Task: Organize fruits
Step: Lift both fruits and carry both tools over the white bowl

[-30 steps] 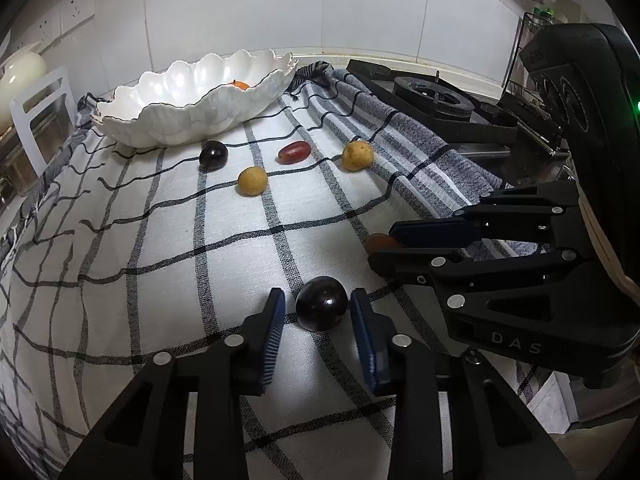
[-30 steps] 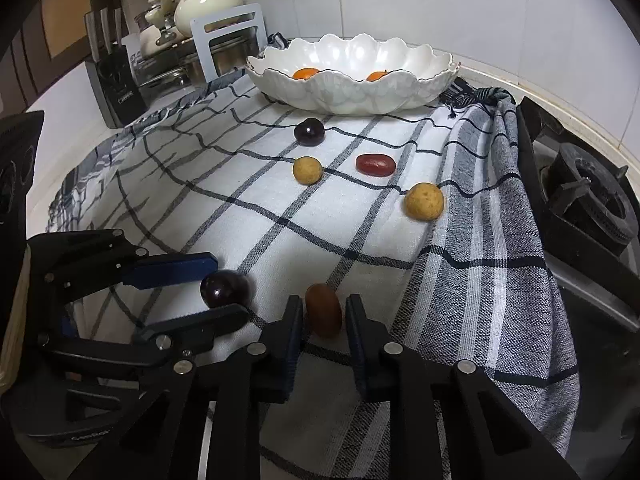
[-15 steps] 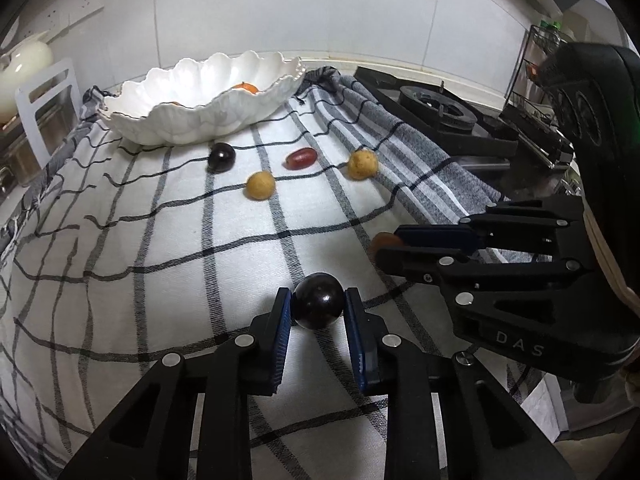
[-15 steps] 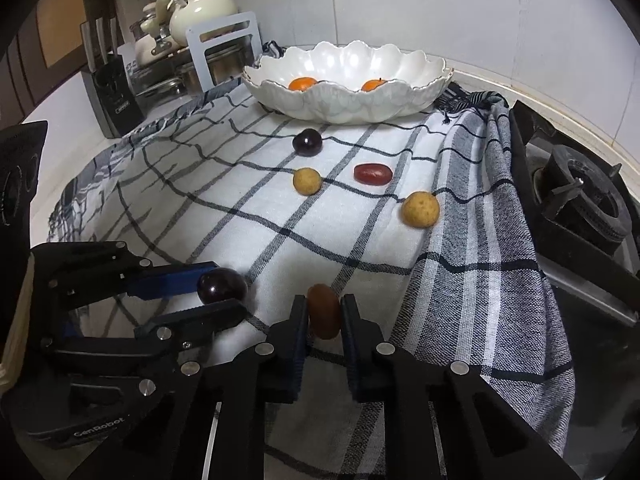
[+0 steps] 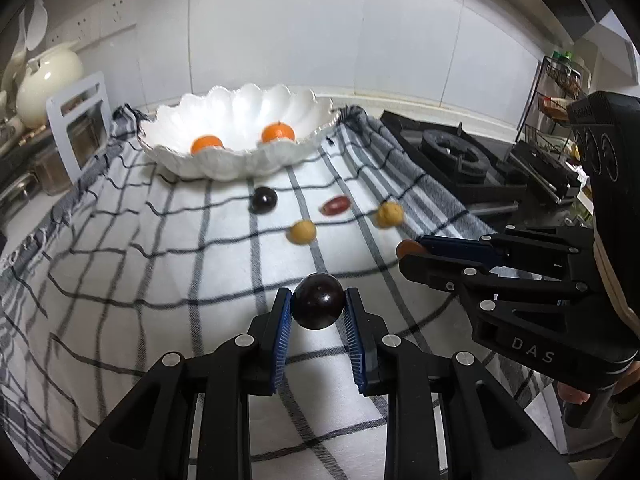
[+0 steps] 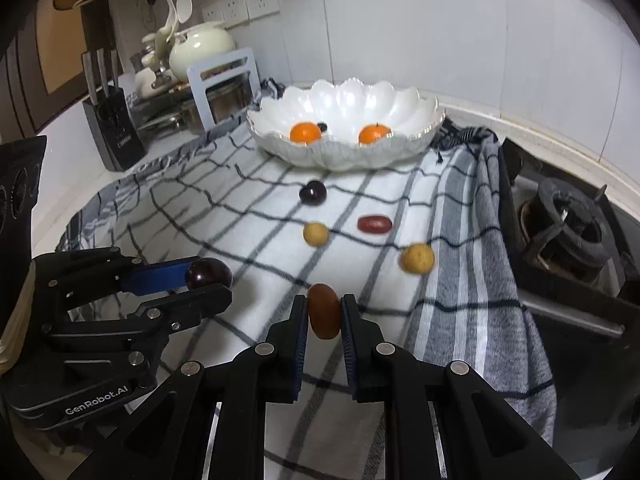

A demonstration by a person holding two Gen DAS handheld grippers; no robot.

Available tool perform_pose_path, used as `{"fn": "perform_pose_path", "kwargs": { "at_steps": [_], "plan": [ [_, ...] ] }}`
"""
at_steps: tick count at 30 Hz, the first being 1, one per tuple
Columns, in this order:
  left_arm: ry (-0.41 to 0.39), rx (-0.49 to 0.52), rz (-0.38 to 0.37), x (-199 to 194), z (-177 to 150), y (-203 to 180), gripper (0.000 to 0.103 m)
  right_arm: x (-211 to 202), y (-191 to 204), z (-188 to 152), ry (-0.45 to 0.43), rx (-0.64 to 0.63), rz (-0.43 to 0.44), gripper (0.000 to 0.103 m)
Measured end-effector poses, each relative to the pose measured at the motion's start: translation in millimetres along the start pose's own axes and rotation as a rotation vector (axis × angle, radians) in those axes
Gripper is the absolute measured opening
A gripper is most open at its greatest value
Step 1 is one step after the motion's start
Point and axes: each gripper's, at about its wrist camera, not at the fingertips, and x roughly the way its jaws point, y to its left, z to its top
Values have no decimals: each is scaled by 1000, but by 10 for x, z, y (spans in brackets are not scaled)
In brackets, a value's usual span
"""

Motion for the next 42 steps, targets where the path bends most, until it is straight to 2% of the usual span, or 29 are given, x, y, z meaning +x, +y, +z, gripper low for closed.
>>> {"fn": "perform_pose_path", "kwargs": {
  "at_steps": [13,27,33,42],
  "plan": [
    [-121,-13,40,-323,270,219,27,-172,193,294,-109,-6,-23,18],
    [-232,-16,71,-521,643,404,27,-250,227,715,-223,25,-49,18],
    [-251,-28,81,-486,860,513,27,-163,203,934,-245,43,-40,18],
    [-236,-50,99,-284,1246,703,27,9,111,1289,-258,54,-58,18]
  ]
}}
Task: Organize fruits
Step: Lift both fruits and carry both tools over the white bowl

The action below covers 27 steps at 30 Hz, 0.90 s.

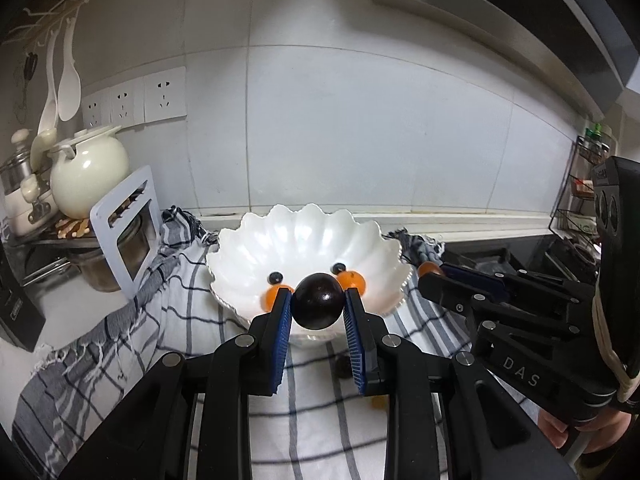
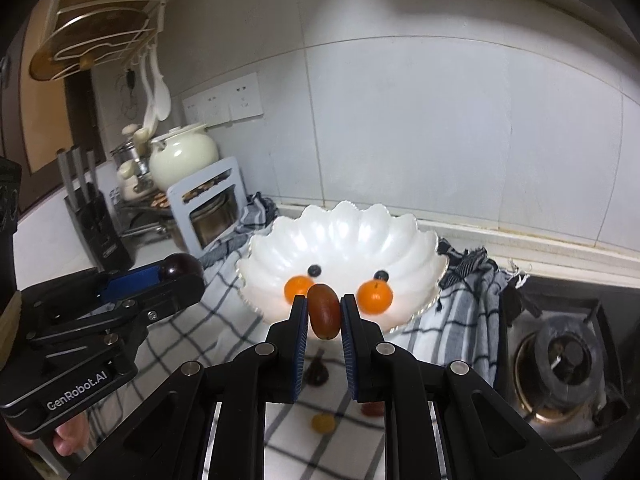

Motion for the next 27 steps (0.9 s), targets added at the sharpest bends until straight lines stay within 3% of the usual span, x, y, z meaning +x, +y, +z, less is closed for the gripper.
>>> {"fn": "perform_pose_path", "kwargs": {
  "at_steps": [12,27],
  "plan": [
    [13,17,37,456,395,97,27,526,-231,385,33,25,-40,18],
    [136,-27,-7,1211,646,180,27,1184,-528,665,142,36,-74,18]
  ]
}}
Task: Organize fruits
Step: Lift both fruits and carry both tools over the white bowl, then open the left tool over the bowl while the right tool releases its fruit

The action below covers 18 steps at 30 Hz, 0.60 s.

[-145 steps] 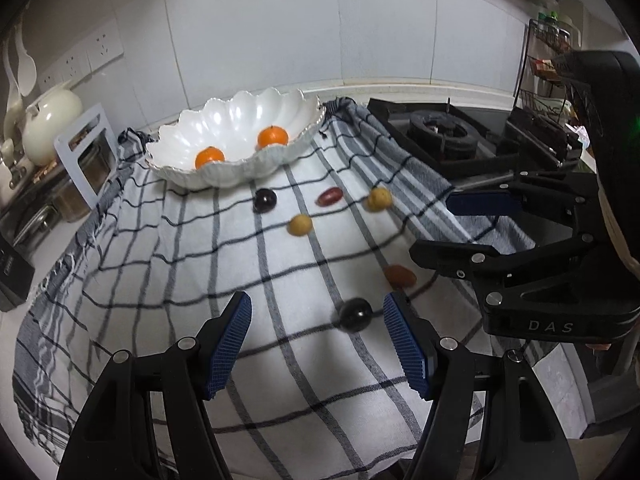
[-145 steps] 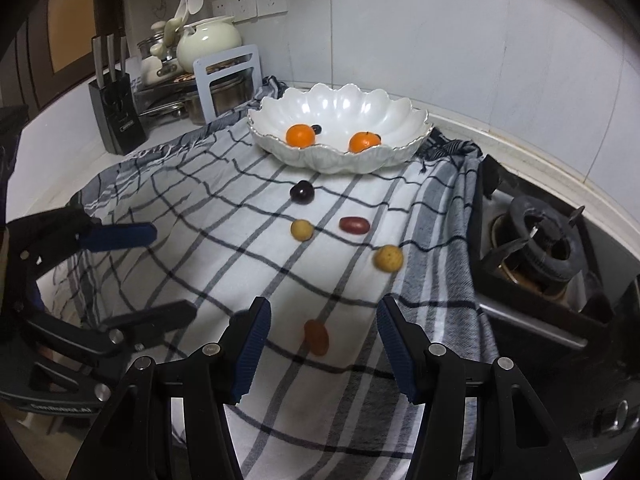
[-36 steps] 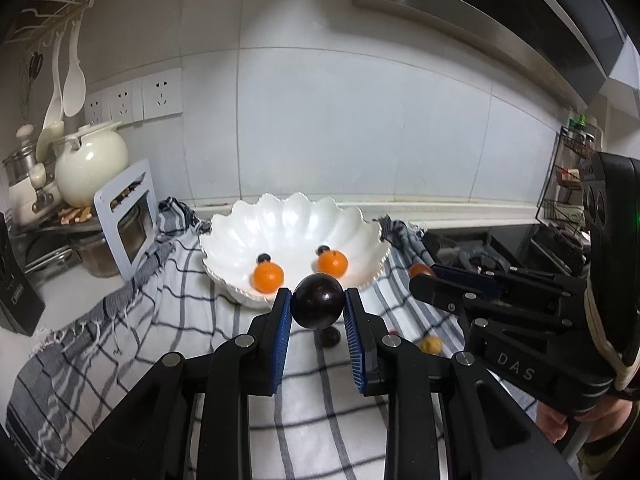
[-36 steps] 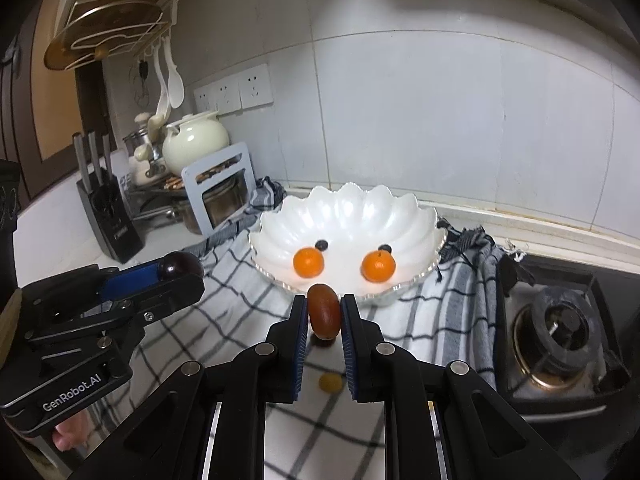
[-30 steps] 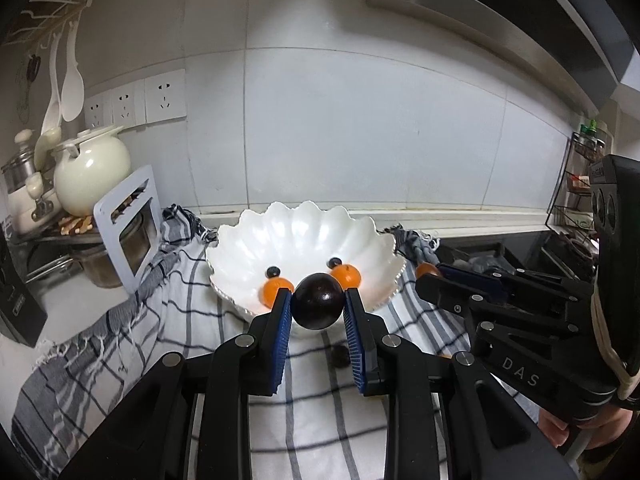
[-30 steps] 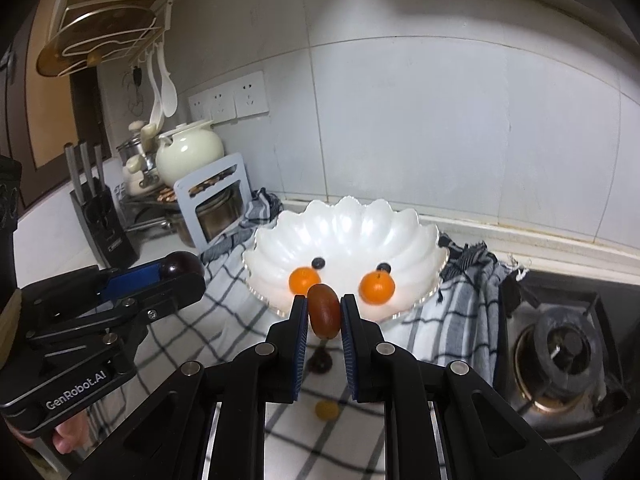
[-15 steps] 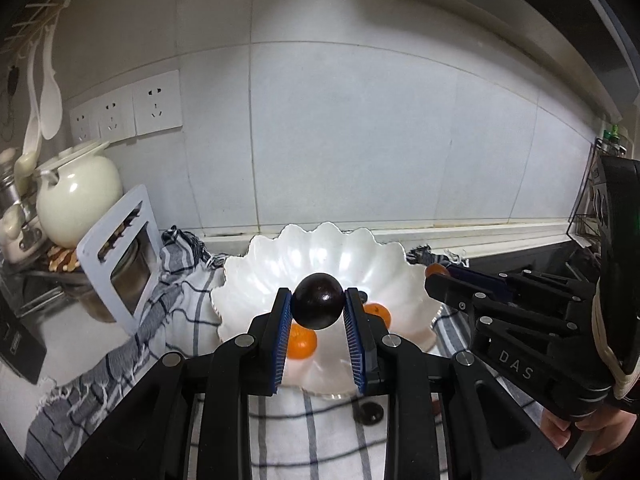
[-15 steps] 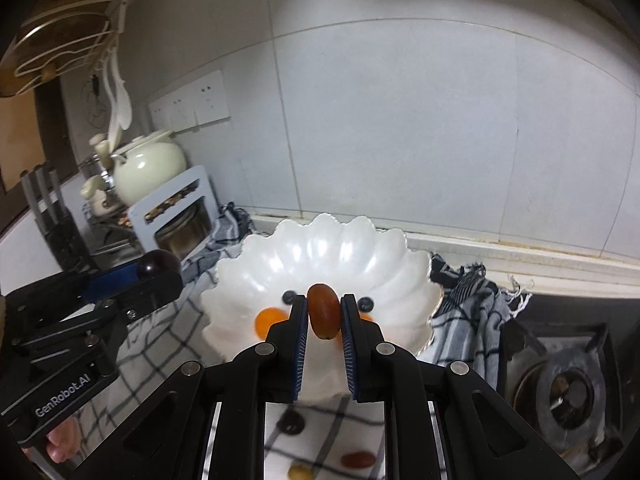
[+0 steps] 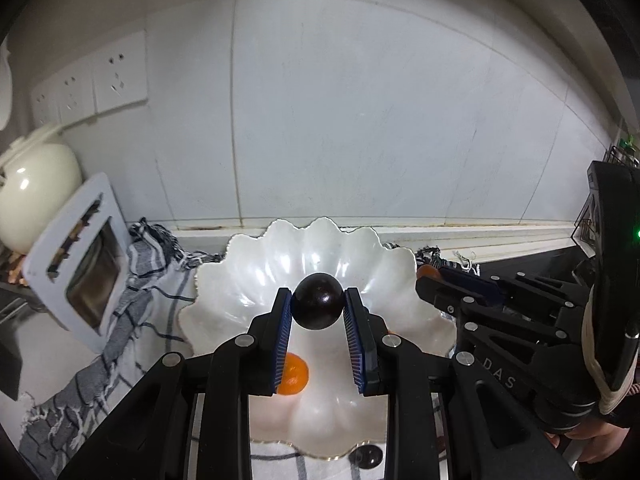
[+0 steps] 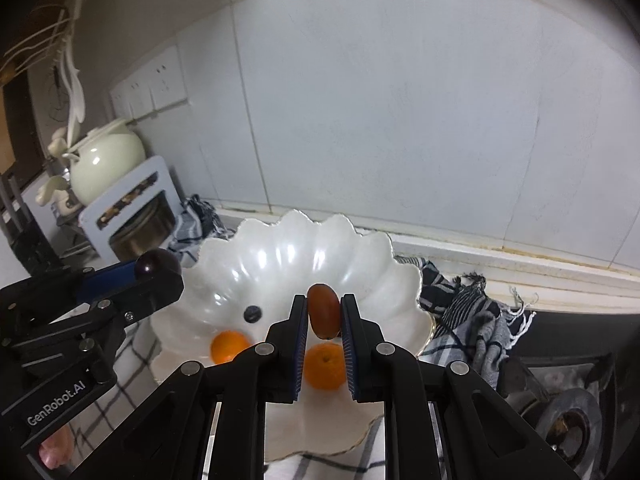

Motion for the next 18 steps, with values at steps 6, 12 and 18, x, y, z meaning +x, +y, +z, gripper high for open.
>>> {"fn": "perform_pose_path", "kwargs": {
  "at_steps": [6,12,18],
  "plan": [
    [61,-14,-28,285,75,26,27,234,-124,61,67,11,-12,18],
    [128,-5,-16,537,155,-14,27,386,-177,69,112,-6,-30,18],
    [201,18,9,780,170,-64,27,503,-209,76,144,-18,-39,18]
  ]
}}
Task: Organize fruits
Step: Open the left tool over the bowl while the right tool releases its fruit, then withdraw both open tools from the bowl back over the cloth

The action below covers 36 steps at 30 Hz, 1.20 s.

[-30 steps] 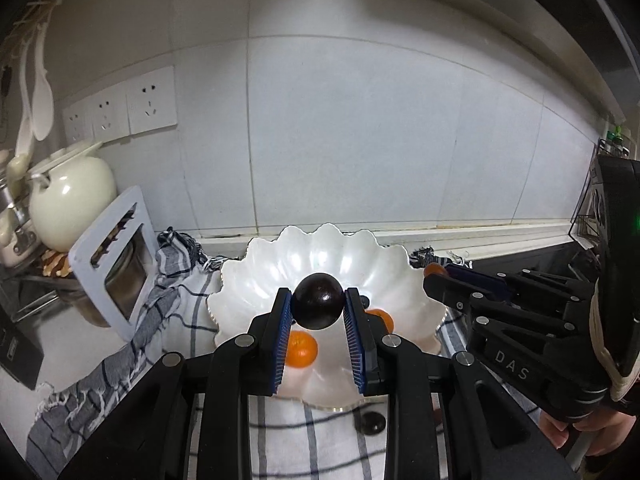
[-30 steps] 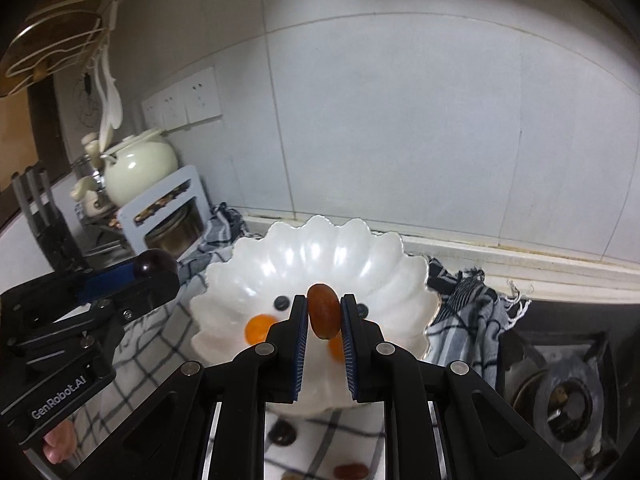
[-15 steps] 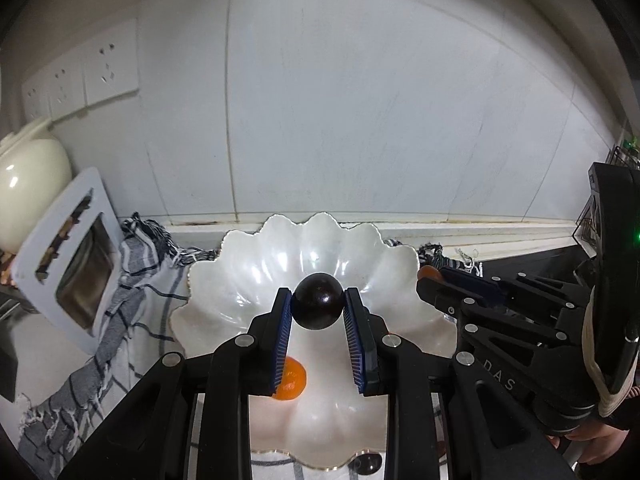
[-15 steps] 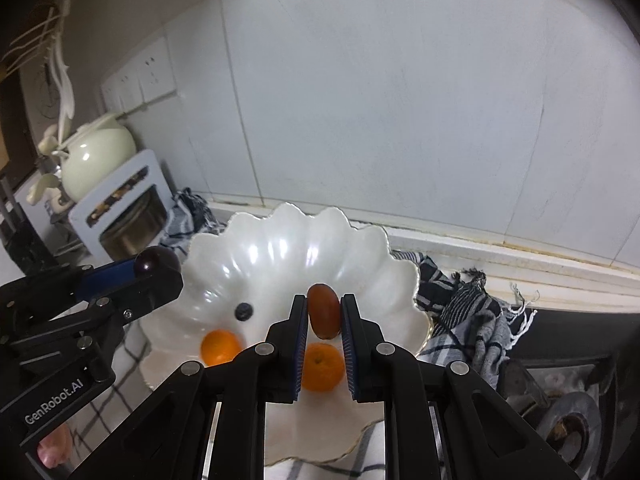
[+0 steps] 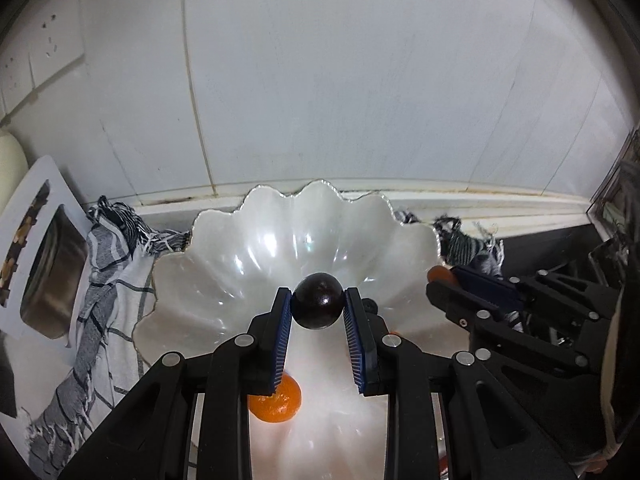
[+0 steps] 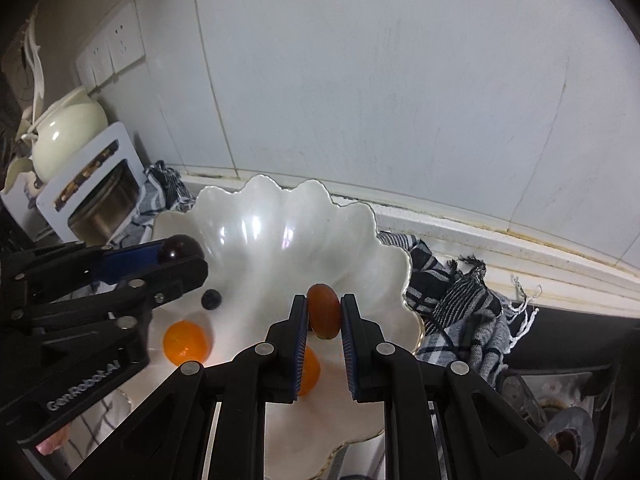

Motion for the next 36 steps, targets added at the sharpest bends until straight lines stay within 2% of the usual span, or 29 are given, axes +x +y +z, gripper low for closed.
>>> {"fn": "perform_pose_path", "kwargs": {
  "at_steps": [6,7,9,14,18,25,36],
  "plan": [
    [25,3,34,105,4,-19,32,84,-43,15,29,2,-15,20],
    [24,7,39,101,0,-21,36,96,-54,14,35,6,-15,22],
    [22,15,55,83,-10,-24,42,117,-86,2,45,18,-9,36],
    [3,50,118,-4,-60,-47,44,82,-113,-63,43,17,-27,37],
    [-20,55,133,-154,-115,-42,50,-19,-116,-129,25,-4,-53,37],
    [-81,48,125,-502,-258,-95,52,-284,-79,-245,-21,-30,-61,37],
    [-172,58,111,-1074,-455,-202,52,-891,40,-419,-140,-45,-65,37]
  ]
}}
